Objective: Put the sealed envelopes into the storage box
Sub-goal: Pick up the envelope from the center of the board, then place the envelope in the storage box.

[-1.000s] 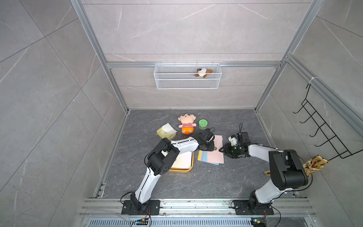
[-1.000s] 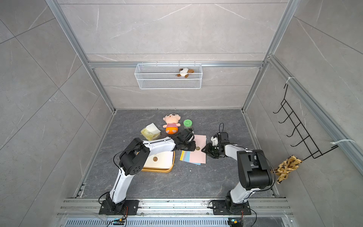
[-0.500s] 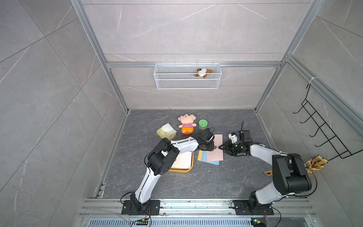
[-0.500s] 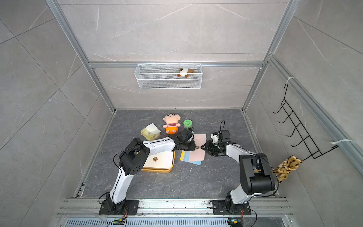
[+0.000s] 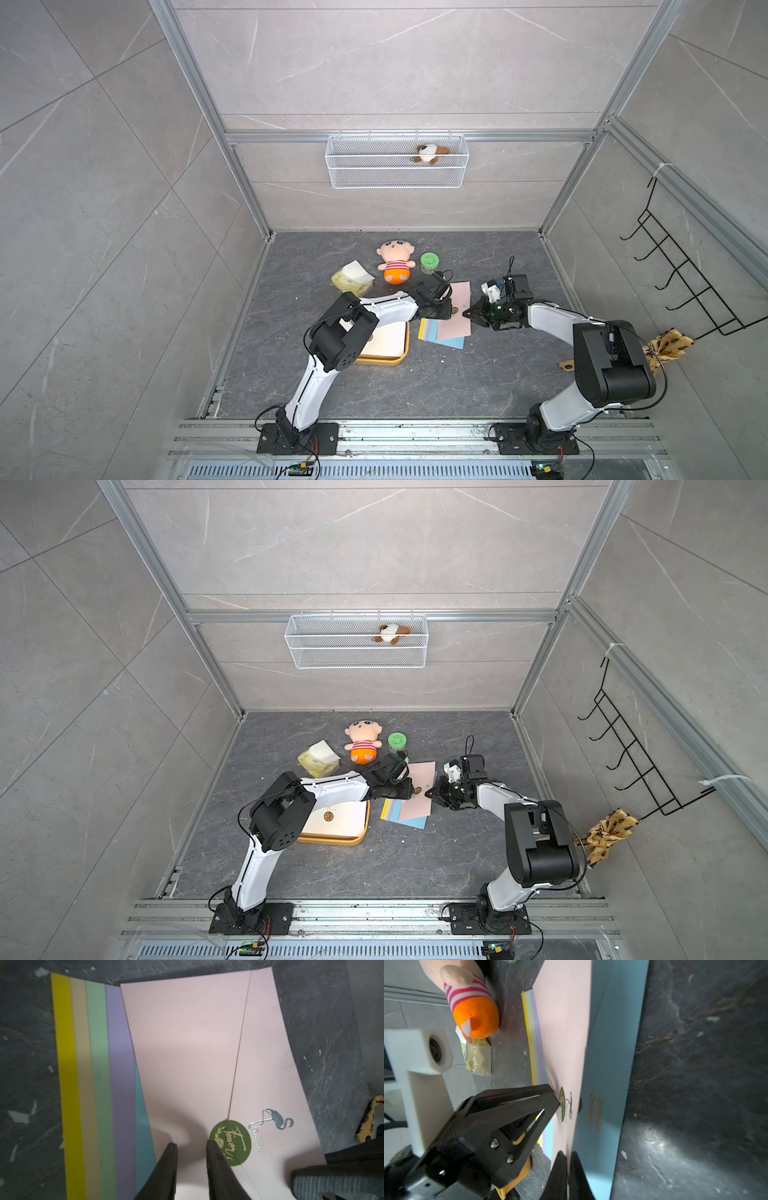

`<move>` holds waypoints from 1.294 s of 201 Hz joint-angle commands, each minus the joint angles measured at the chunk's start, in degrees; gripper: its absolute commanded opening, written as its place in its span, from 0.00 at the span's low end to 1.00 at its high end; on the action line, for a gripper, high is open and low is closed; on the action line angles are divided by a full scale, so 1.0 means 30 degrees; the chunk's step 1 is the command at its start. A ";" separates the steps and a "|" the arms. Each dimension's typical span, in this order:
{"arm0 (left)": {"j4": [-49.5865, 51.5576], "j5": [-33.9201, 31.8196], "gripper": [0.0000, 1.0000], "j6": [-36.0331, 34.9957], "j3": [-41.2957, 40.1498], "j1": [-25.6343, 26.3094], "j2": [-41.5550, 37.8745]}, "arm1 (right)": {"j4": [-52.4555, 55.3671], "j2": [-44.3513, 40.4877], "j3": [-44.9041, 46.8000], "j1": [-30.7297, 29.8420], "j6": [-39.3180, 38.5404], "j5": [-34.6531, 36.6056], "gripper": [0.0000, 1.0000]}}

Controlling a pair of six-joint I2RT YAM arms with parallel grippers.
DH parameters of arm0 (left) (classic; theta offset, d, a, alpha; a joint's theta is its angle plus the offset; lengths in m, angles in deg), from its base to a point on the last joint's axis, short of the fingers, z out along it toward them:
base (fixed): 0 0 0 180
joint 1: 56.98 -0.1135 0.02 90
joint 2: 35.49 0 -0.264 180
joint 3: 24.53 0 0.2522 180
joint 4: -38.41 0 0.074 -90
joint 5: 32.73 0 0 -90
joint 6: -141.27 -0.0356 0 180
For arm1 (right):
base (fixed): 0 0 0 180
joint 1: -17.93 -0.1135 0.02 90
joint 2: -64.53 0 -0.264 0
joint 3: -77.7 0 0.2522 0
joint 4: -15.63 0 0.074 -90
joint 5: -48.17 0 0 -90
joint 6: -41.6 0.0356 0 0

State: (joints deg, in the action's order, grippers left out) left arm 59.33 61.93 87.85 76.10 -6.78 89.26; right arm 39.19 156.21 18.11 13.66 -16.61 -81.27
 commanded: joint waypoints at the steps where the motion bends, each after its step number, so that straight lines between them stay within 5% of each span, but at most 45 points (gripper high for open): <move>1: -0.0070 -0.0061 0.43 0.0167 0.0086 -0.0010 -0.1321 | 0.1132 -0.1345 -0.1112 -0.0208 -0.0978 -0.0433 0.00; 43: 0.0761 -0.2245 0.53 -0.0087 0.0708 -0.0293 -0.4423 | 0.5140 -0.3831 -0.3637 -0.1252 -0.3580 0.2154 0.00; 85: 0.1405 -0.5083 0.56 0.0541 -0.3120 -0.1402 -1.0470 | 0.9798 -0.4004 -0.8534 -0.5738 -0.6925 0.6099 0.00; 105: 0.1691 -0.5488 0.57 0.1086 -0.6092 -0.2929 -1.4034 | 1.0288 -0.3177 -1.0087 -0.7347 -0.8531 0.5690 0.00; 126: 0.1113 -0.2569 0.57 0.1915 -0.9554 -0.6181 -1.7946 | 1.1651 -0.1686 -1.2258 -0.9292 -1.1676 0.6093 0.00; 146: 0.2541 -0.2712 0.58 0.1287 -1.1139 -0.8119 -2.0694 | 1.2783 -0.0183 -1.4331 -1.0615 -1.4075 0.6152 0.00; 201: 0.5290 -0.3651 0.59 0.0163 -1.2724 -0.9956 -2.3937 | 1.9735 0.5200 -2.1271 -1.4020 -1.9679 0.7734 0.00; 260: 0.6572 -0.5358 0.57 -0.0210 -1.3194 -1.0364 -2.5725 | 2.0756 0.7277 -2.3423 -1.5343 -2.1481 0.8174 0.00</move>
State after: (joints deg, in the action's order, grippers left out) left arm 77.05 49.65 89.10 36.63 -37.42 14.57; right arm 97.25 176.23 -49.10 -31.39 -76.96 -58.24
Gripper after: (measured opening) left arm 0.581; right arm 0.047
